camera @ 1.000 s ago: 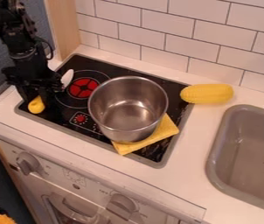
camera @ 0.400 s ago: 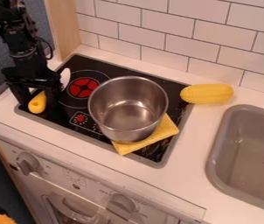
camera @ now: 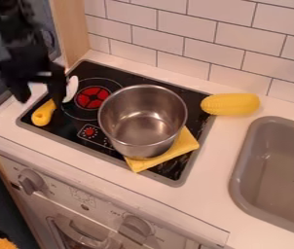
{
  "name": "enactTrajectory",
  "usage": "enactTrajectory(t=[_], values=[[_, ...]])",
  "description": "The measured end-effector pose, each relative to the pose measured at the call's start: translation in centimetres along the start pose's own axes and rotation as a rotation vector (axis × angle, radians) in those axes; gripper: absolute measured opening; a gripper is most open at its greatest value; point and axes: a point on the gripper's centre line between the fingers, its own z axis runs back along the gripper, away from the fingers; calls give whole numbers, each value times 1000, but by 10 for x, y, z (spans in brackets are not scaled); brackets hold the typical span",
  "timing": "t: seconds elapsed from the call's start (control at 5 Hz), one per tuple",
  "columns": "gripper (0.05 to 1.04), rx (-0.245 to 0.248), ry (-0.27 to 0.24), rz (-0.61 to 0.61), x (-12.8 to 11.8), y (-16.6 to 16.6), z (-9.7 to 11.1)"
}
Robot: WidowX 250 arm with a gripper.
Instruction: Moved the yellow silver knife from right burner of the induction stove to the left burner of the induction stove
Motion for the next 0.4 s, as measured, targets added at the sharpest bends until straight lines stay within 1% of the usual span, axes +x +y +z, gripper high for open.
enactTrajectory(t=[0.2, 0.4], values=[[1001, 7, -61, 11, -4, -8, 37], [1001, 7, -145, 29, -12, -17, 63]])
